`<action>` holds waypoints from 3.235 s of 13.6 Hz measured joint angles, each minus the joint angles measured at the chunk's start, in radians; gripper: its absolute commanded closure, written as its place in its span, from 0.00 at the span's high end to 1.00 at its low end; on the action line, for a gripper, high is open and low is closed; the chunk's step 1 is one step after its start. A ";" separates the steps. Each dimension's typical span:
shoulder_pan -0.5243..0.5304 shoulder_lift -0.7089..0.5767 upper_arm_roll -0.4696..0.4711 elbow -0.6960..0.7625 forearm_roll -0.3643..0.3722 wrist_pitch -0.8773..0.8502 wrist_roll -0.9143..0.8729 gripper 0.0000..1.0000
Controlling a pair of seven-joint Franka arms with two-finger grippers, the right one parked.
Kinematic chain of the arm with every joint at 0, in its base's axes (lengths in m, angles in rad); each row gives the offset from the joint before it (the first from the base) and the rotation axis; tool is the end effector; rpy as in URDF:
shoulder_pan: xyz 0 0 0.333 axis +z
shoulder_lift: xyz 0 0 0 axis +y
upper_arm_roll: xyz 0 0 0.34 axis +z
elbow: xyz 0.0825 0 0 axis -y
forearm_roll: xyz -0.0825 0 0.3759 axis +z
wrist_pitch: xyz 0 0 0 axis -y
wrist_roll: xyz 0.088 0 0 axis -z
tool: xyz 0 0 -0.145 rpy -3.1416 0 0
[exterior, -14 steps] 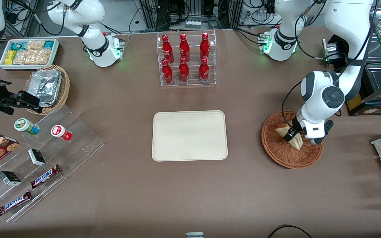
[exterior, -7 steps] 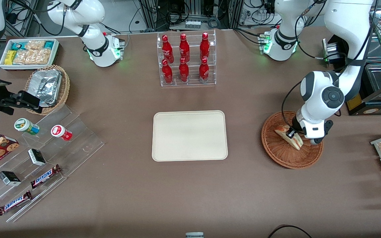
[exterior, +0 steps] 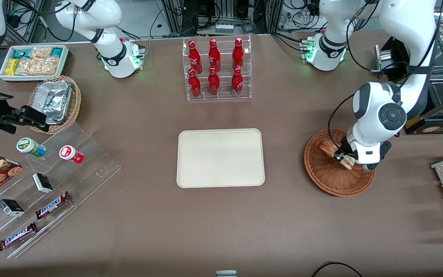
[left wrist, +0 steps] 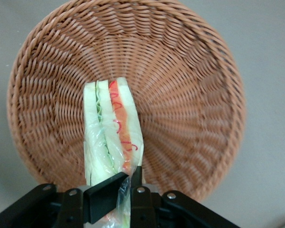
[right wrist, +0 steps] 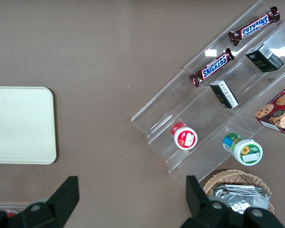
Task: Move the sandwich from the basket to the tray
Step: 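Lift the sandwich and carry it over the cream tray, then lower the sandwich onto the tray and open the left gripper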
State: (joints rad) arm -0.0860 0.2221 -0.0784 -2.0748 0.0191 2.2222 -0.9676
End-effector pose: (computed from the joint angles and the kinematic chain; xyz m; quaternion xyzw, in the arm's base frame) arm 0.5608 -0.0912 0.3078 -0.9219 -0.3856 0.0319 0.0187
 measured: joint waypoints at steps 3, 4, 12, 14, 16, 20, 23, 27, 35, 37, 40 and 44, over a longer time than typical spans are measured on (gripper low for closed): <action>-0.045 -0.011 -0.028 0.103 0.000 -0.133 -0.015 0.00; -0.067 -0.015 -0.036 0.129 0.001 -0.168 -0.020 0.00; -0.441 0.026 -0.053 0.380 0.002 -0.301 -0.106 0.00; -0.500 0.107 -0.053 0.471 0.002 -0.278 -0.107 0.00; -0.532 0.203 -0.052 0.548 0.002 -0.185 -0.101 0.00; -0.565 0.367 -0.052 0.596 0.014 0.071 -0.032 0.00; -0.566 0.432 -0.054 0.604 -0.022 0.138 0.080 0.00; -0.567 0.470 -0.070 0.606 -0.060 0.141 0.184 0.00; -0.568 0.513 -0.079 0.606 -0.077 0.141 0.219 0.00; -0.569 0.521 -0.091 0.606 -0.078 0.141 0.220 0.06; -0.575 0.525 -0.097 0.606 -0.079 0.141 0.220 0.40; -0.575 0.525 -0.097 0.613 -0.081 0.141 0.219 0.46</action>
State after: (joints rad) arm -0.6613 0.7470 -0.1757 -1.4617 -0.0616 2.3631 -0.7484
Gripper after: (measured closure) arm 0.559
